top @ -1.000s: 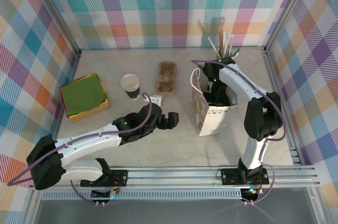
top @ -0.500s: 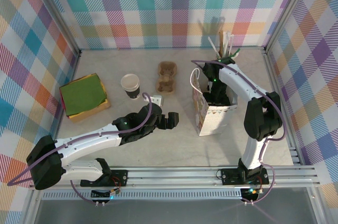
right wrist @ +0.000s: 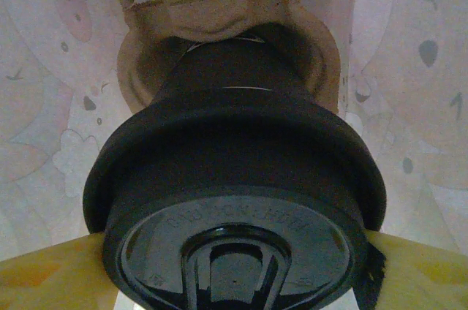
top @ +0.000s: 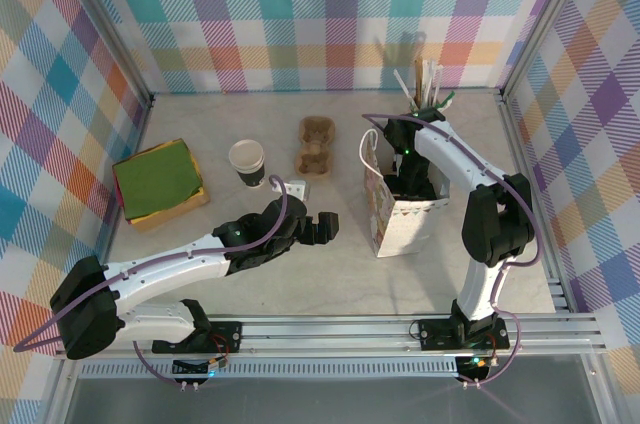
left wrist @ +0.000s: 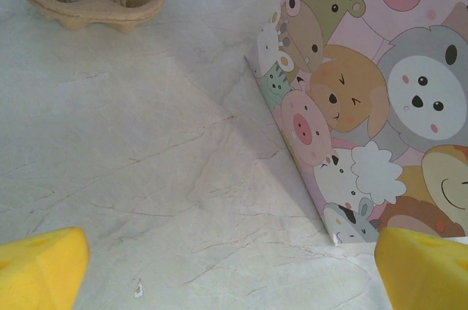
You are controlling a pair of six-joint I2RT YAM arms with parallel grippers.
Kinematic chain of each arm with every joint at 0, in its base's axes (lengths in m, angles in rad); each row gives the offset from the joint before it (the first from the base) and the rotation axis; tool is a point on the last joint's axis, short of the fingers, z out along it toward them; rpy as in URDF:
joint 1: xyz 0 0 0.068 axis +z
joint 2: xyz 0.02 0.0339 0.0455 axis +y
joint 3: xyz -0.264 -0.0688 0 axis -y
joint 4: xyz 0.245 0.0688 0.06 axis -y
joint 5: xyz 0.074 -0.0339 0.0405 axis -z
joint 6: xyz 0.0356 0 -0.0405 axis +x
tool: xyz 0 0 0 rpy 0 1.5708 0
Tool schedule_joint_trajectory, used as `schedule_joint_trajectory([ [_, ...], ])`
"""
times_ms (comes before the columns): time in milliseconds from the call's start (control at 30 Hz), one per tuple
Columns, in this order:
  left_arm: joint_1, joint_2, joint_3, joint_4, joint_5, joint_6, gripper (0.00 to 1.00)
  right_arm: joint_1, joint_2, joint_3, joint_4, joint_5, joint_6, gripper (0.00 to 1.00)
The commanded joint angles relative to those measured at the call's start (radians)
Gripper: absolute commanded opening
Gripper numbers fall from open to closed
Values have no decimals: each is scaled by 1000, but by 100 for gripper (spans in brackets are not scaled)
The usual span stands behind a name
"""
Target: Pack the takeout coffee
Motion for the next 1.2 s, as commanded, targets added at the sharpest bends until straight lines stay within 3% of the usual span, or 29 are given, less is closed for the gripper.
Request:
schedule_joint_trajectory([
  [0,10,1,27,-10,4,-4,100,-3,21,0,24,-11,-5,80],
  [1167,10,9,35,-10,6,-1,100,-3,15,-3,21,-14,-1,82],
])
